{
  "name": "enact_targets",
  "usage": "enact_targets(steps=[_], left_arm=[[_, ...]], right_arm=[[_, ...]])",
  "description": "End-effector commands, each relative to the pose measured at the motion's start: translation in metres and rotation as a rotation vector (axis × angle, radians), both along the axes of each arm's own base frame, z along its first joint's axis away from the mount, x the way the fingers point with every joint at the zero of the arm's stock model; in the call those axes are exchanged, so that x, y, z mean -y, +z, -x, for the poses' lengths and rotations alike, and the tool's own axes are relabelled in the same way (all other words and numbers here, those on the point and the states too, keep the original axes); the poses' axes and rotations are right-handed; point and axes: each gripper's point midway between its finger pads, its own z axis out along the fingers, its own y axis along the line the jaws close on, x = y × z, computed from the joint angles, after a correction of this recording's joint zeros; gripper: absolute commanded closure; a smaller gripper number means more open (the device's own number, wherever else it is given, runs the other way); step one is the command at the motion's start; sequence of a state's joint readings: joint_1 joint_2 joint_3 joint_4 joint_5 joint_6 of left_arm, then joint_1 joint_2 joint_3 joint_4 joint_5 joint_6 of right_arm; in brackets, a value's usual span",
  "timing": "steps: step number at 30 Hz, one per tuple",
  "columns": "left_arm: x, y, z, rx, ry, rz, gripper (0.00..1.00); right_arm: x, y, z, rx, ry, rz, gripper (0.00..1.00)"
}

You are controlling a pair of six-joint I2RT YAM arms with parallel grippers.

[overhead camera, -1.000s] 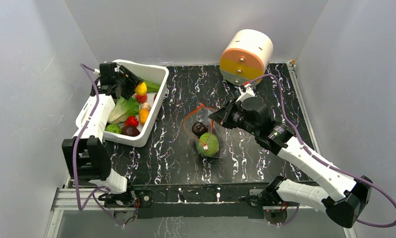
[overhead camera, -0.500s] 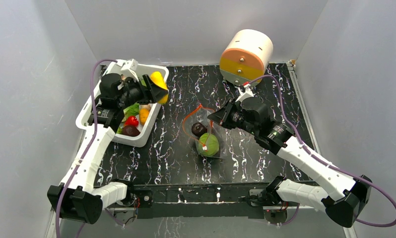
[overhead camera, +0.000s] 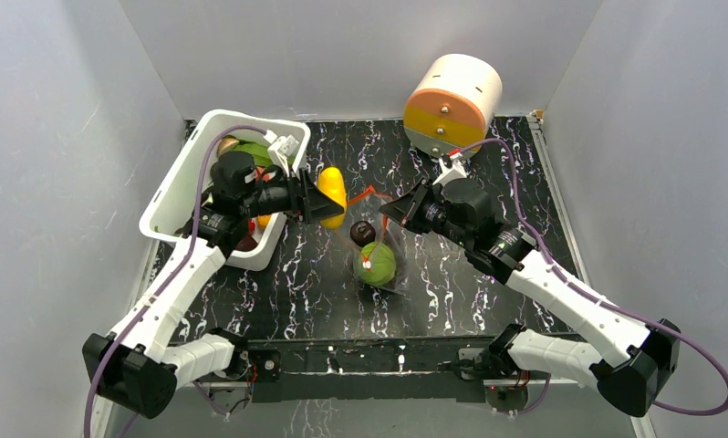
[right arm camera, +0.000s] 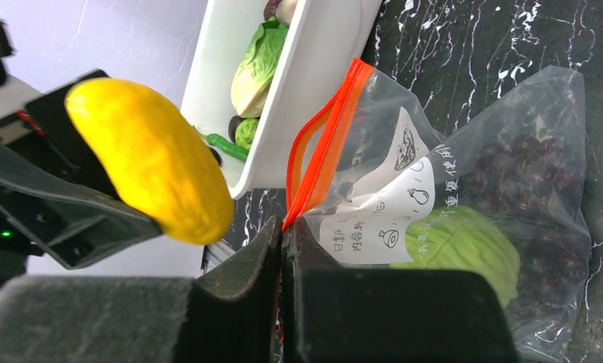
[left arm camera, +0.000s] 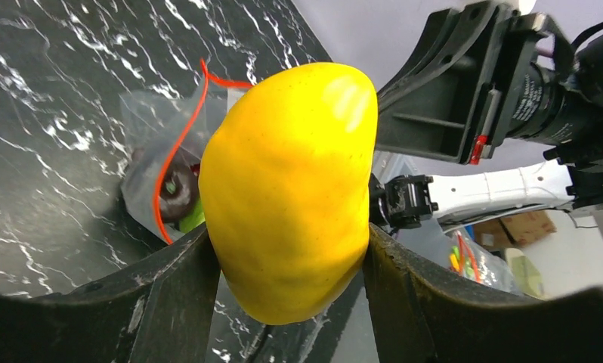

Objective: Place the food in the zip-top bag and seal the zipper
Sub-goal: Place the fake fruit in the zipper food storage bag.

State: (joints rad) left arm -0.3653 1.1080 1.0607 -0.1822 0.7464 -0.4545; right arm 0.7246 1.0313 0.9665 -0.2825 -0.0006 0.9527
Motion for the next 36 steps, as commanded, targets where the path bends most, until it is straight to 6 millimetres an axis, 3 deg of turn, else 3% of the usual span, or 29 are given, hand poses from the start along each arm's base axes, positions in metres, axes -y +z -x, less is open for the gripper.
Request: enact_targets(steps=[1, 10, 26, 36], left_arm=[[0.016, 0.008, 0.014, -0.064, -0.013, 0.122, 0.65], [0.039, -0.020, 0.011, -0.182, 0.033, 0.116, 0.61], [0.044, -0.062, 0.013, -0.280, 0.079, -0.048, 0.48], [0.040, -0.054, 0.013, -0.217, 0.096, -0.050, 0.33]], right_arm=[[-0.004, 0.047, -0.011, 0.118, -0.026, -0.123, 1.00], [-0.016, 0.055, -0.007, 0.142, 0.036, -0.150, 1.00], [-0.025, 0.053, -0.007, 0.135, 0.071, -0.181, 1.00], [-0.024, 0.052, -0.007, 0.137, 0.067, -0.185, 1.00]])
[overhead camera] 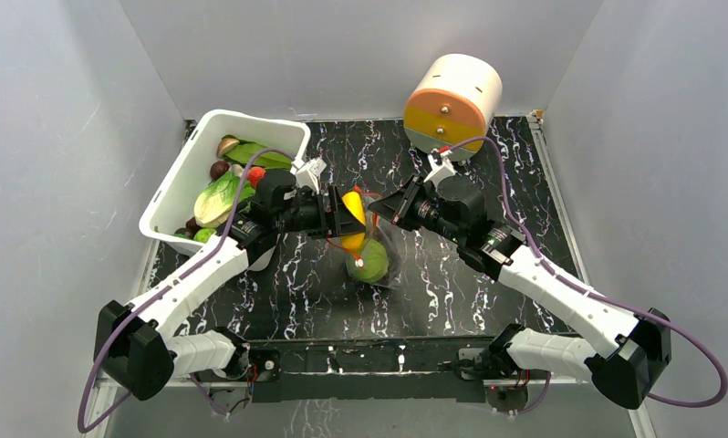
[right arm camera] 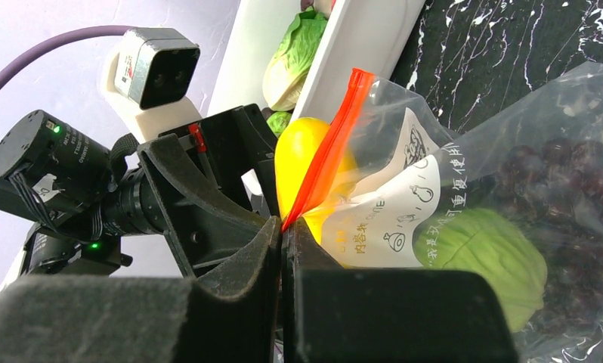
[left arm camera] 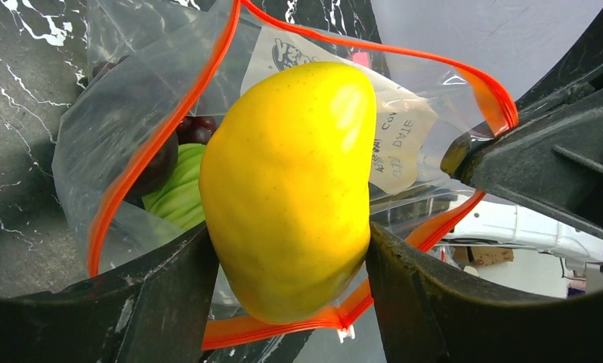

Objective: Place the food in the zip-top bag and seal the zipper
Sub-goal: Place the fake fruit in the zipper food storage bag.

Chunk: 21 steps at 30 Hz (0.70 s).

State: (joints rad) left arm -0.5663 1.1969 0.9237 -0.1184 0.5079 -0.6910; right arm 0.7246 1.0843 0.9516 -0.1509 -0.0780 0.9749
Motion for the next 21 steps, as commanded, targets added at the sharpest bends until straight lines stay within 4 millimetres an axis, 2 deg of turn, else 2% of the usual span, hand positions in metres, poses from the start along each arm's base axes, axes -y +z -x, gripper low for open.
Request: enact_targets(steps=[1, 10, 17, 21], left_arm=[[-0.001, 0.027, -0.001, 0.084, -0.003, 0.019, 0.33], [-0.004, 0.038, 0.000, 0.117, 0.002, 0.017, 0.25], [-0.008, 0.044, -0.003, 0.135, 0.020, -0.014, 0.24], [-0.017, 0.045, -0.009, 0.169, 0.049, -0.071, 0.24]], right_arm=[[-0.003, 0.046, -0.004, 0.114, -0.004, -0.116, 1.00], [-0.001, 0.046, -0.003, 0.116, -0.008, -0.115, 1.00], [0.001, 0.050, -0.002, 0.127, -0.010, -0.122, 1.00], [0.002, 0.049, -0.001, 0.131, -0.013, -0.119, 1.00]])
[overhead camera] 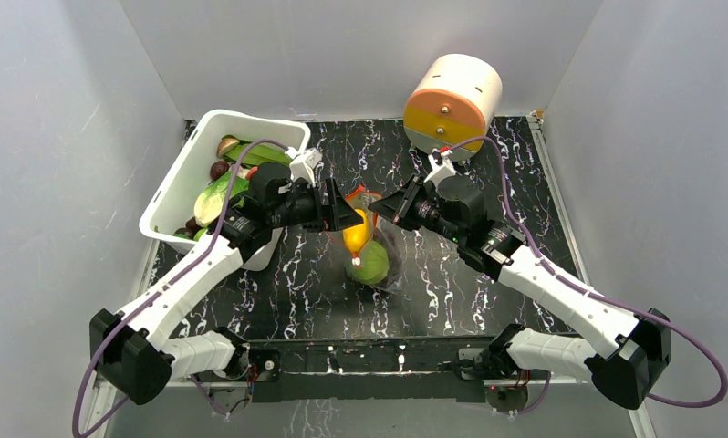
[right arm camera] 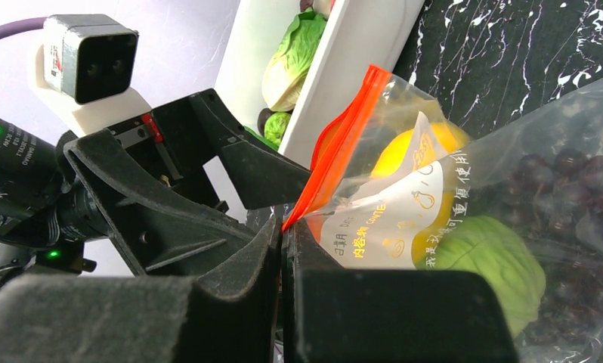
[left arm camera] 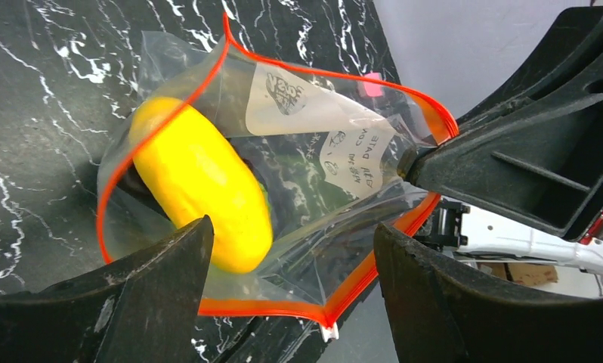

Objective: Place the food in the zip-top bag and seal the zipper
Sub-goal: Place the fake fruit in the zipper food storage bag, then pick up the fake fruit from the bin.

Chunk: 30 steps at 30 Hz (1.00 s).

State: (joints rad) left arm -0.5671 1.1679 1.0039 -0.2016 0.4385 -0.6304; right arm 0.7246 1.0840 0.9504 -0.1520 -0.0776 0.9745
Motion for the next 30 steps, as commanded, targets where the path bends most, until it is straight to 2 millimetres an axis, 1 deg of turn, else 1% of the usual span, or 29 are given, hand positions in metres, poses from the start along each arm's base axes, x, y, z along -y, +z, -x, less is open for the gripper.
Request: enact_targets(steps=[1, 3, 9, 11, 14, 15, 17, 18, 21, 23, 24, 25, 28, 30], left_arm=[[-0.012, 0.021, -0.003, 0.091, 0.027, -0.055, 0.24], [-0.020, 0.024, -0.007, 0.115, 0.047, -0.103, 0.24], [-0.053, 0.019, -0.020, 0.180, 0.111, -0.326, 0.26], [-0.069, 0.019, -0.028, 0.206, 0.163, -0.410, 0.25], [-0.080, 0.022, -0.035, 0.251, 0.172, -0.487, 0.22], [-0.085, 0.024, -0.041, 0.255, 0.205, -0.515, 0.21], [-0.098, 0.023, -0.055, 0.256, 0.281, -0.587, 0.18], [-0.104, 0.026, -0.061, 0.267, 0.314, -0.616, 0.17], [-0.114, 0.024, -0.083, 0.291, 0.339, -0.722, 0.13], [-0.123, 0.026, -0.100, 0.289, 0.379, -0.774, 0.13], [-0.130, 0.024, -0.111, 0.275, 0.406, -0.795, 0.13], [-0.136, 0.025, -0.121, 0.267, 0.429, -0.793, 0.14], [-0.163, 0.020, -0.149, 0.232, 0.507, -0.772, 0.22], [-0.180, 0.015, -0.166, 0.230, 0.549, -0.796, 0.25]], right_arm=[[0.003, 0.050, -0.001, 0.133, -0.014, -0.119, 1.00], [0.004, 0.051, 0.000, 0.141, -0.012, -0.118, 1.00], [0.007, 0.057, 0.010, 0.197, 0.021, -0.117, 1.00], [0.010, 0.057, 0.012, 0.207, 0.024, -0.111, 1.00], [0.014, 0.053, 0.015, 0.206, 0.016, -0.098, 1.00], [0.016, 0.052, 0.016, 0.207, 0.012, -0.096, 1.00], [0.018, 0.050, 0.018, 0.208, 0.010, -0.093, 1.00], [0.020, 0.051, 0.019, 0.211, 0.009, -0.093, 1.00], [0.024, 0.052, 0.021, 0.216, -0.004, -0.088, 1.00], [0.027, 0.053, 0.022, 0.223, -0.009, -0.080, 1.00], [0.028, 0.053, 0.022, 0.227, -0.010, -0.073, 1.00], [0.029, 0.053, 0.022, 0.230, -0.010, -0.065, 1.00], [0.030, 0.055, 0.022, 0.236, -0.007, -0.048, 1.00], [0.029, 0.057, 0.023, 0.233, -0.003, -0.046, 1.00]])
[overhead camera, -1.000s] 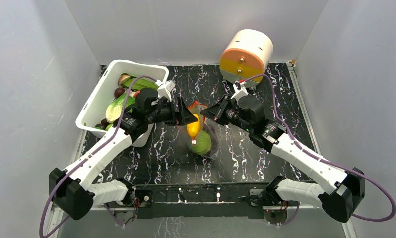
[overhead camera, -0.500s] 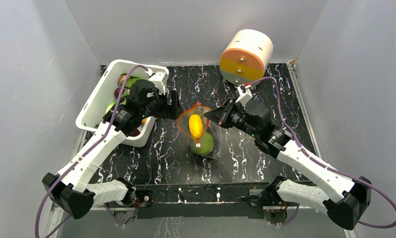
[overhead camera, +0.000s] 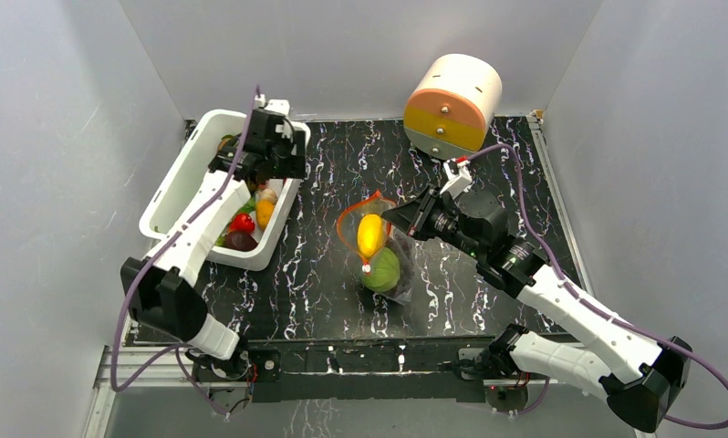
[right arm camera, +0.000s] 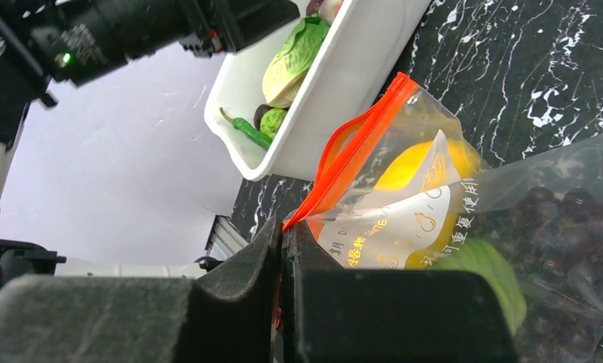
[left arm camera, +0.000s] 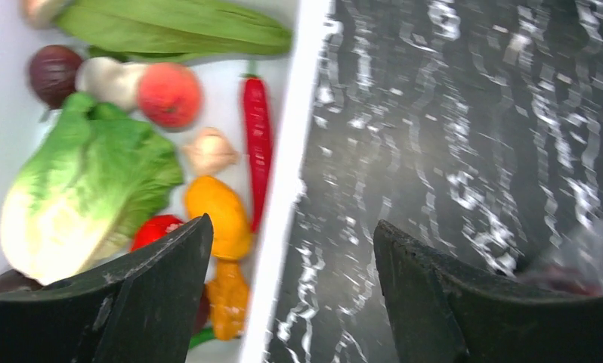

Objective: Place the food in the zip-top bag and seal the zipper
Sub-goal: Pick up the fake fruit from the bin.

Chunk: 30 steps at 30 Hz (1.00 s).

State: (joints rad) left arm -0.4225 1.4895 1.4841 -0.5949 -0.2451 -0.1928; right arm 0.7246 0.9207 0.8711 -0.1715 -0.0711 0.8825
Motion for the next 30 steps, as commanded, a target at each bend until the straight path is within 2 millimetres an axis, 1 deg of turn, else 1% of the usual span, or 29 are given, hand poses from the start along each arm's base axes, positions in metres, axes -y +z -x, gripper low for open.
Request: enact_targets(steps=[1, 5, 9, 12, 14, 16, 17, 19, 24, 25, 28, 30], left_arm=[[-0.050, 0.012, -0.035, 0.062, 0.124, -0.058, 0.26], [-0.075, -0.013, -0.058, 0.017, 0.186, -0.108, 0.33], [-0.100, -0.045, -0.079, -0.015, 0.244, -0.130, 0.32], [-0.114, -0.062, -0.095, -0.042, 0.281, -0.136, 0.32], [-0.117, -0.064, -0.107, -0.034, 0.281, -0.140, 0.31], [-0.117, -0.074, -0.116, -0.048, 0.263, -0.108, 0.27], [-0.117, -0.079, -0.118, -0.066, 0.258, -0.075, 0.26], [-0.119, -0.090, -0.122, -0.099, 0.268, -0.046, 0.26], [-0.123, -0.110, -0.132, -0.127, 0.266, -0.064, 0.26], [-0.124, -0.118, -0.133, -0.143, 0.267, -0.070, 0.26], [-0.126, -0.130, -0.136, -0.174, 0.276, -0.073, 0.27], [-0.124, -0.134, -0.136, -0.188, 0.265, -0.067, 0.28]], right_arm=[[0.004, 0.048, -0.001, 0.131, -0.009, -0.050, 1.00], [0.007, 0.052, -0.001, 0.147, -0.017, -0.039, 1.00], [0.008, 0.051, -0.001, 0.140, -0.019, -0.048, 1.00], [0.005, 0.049, 0.000, 0.126, -0.012, -0.048, 1.00], [0.005, 0.047, -0.001, 0.114, -0.012, -0.042, 1.00], [0.004, 0.048, -0.001, 0.109, -0.013, -0.044, 1.00], [0.005, 0.048, -0.002, 0.109, -0.016, -0.044, 1.00], [0.005, 0.050, -0.002, 0.108, -0.019, -0.043, 1.00], [0.006, 0.051, -0.004, 0.106, -0.029, -0.039, 1.00], [0.006, 0.052, -0.004, 0.092, -0.031, -0.054, 1.00], [0.005, 0.052, -0.004, 0.083, -0.033, -0.055, 1.00], [0.005, 0.053, -0.004, 0.083, -0.034, -0.057, 1.00]])
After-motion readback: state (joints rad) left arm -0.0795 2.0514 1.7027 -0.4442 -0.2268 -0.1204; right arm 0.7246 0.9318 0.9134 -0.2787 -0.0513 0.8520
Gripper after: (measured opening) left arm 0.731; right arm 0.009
